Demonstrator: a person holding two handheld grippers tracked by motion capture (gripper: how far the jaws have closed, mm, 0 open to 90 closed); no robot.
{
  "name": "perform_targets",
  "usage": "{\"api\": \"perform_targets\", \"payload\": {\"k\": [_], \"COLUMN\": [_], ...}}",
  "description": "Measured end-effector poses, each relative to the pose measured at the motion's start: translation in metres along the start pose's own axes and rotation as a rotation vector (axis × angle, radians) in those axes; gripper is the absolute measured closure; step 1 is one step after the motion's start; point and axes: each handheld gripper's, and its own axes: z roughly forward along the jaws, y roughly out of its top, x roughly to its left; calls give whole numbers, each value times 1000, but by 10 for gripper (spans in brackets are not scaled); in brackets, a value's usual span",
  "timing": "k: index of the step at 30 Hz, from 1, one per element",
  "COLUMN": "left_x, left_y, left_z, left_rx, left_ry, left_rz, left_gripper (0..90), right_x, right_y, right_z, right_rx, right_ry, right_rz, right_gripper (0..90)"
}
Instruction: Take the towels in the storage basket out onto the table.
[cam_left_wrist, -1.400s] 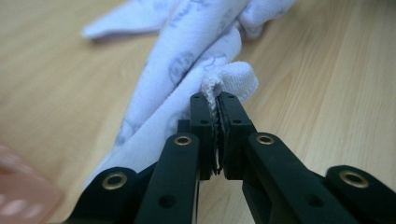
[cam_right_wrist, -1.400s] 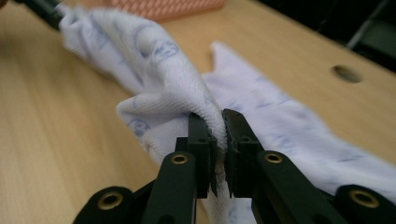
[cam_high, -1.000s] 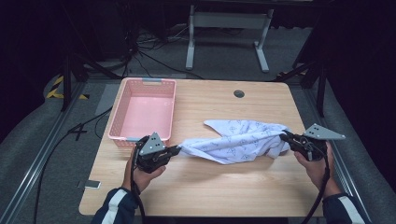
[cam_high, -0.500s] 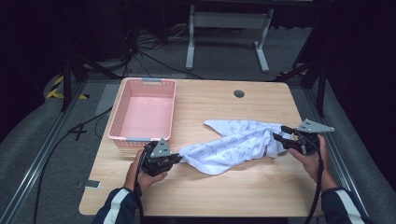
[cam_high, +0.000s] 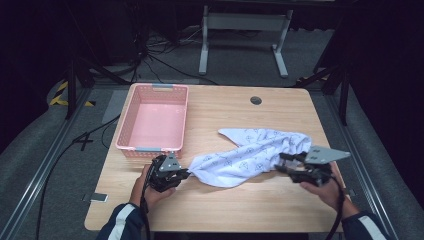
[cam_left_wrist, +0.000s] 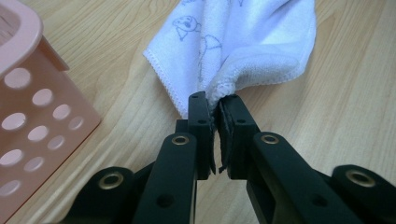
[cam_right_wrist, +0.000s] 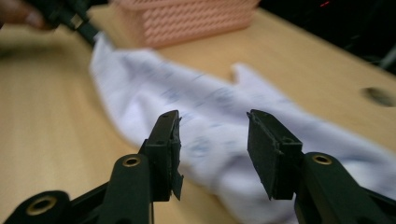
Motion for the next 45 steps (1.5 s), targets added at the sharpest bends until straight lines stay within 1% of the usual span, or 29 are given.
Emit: {"api": "perform_targets", "payload": {"k": [1, 2, 3, 5, 6, 8, 9, 12, 13, 14, 15, 18, 19, 21, 22, 24, 26, 27, 29, 30, 32, 35, 37, 39, 40, 42, 43, 44, 45], "left_x": [1, 2, 2, 3, 3, 4, 5, 6, 6, 6, 6, 7, 7, 7, 7, 6, 1, -1, -4, -8, -13, -19, -25, -30, -31, -31, -30, -27, -26], "left_y": [0, 0, 0, -1, -1, -1, -1, -2, -2, -2, -2, -1, -1, -1, -1, 1, 4, 4, 5, 6, 8, 11, 15, 17, 18, 18, 17, 14, 12], "left_z": [1, 1, 1, 3, 4, 5, 6, 7, 7, 7, 8, 7, 6, 4, 2, -1, -6, -8, -9, -11, -14, -18, -22, -28, -30, -33, -34, -35, -35], "left_rx": [-2, -2, -2, 11, 12, 10, 14, 23, 23, 28, 30, 25, 21, 3, -7, -25, -43, -47, -49, -56, -62, -79, -103, -116, -127, -129, -124, -109, -116], "left_ry": [0, 1, 1, -2, -3, -2, -1, -1, -1, -3, 1, 9, 8, 13, 12, 12, 4, 0, -5, -11, -20, -33, -39, -22, -17, -13, -8, 11, 11], "left_rz": [0, 3, 3, 1, -4, -5, 1, -8, -8, -10, -5, -3, -7, -8, -12, -4, 3, 11, 18, 27, 37, 45, 51, 74, 74, 76, 74, 78, 56], "left_gripper": [845, 845, 847, 852, 852, 859, 861, 874, 876, 877, 877, 878, 878, 877, 878, 878, 878, 878, 878, 878, 878, 877, 878, 878, 878, 878, 878, 878, 878], "right_x": [9, 14, 14, 22, 24, 23, 22, 21, 21, 22, 22, 19, 17, 16, 16, 16, 17, 18, 21, 21, 25, 29, 31, 29, 27, 25, 24, 25, 26], "right_y": [-1, -2, -2, -7, -9, -11, -11, -15, -15, -18, -18, -19, -18, -17, -14, -8, 1, 4, 6, 6, 6, 7, 9, 13, 15, 15, 11, 8, 5], "right_z": [14, 22, 22, 45, 57, 68, 73, 87, 87, 96, 96, 99, 97, 94, 89, 78, 59, 52, 39, 39, 26, 14, 2, -5, -5, -4, 3, 7, 10], "right_rx": [45, 64, 64, 130, 168, 183, 190, 234, 234, 276, 276, 278, 275, 281, 278, 248, 199, 188, 182, 182, 192, 185, 140, 98, 87, 89, 101, 114, 128], "right_ry": [43, 54, 54, 87, 74, 96, 92, 98, 98, 70, 70, 42, 40, 36, 32, 42, 66, 66, 62, 62, 75, 88, 57, 22, 7, 7, 55, 62, 74], "right_rz": [-36, -52, -52, -93, -131, -126, -138, -159, -159, -210, -210, -216, -205, -182, -193, -168, -135, -135, -138, -138, -127, -112, -93, -81, -81, -79, -96, -105, -108], "right_gripper": [541, 541, 541, 533, 523, 512, 505, 505, 505, 577, 577, 735, 818, 860, 865, 866, 860, 858, 851, 851, 855, 859, 888, 895, 896, 895, 809, 762, 703]}}
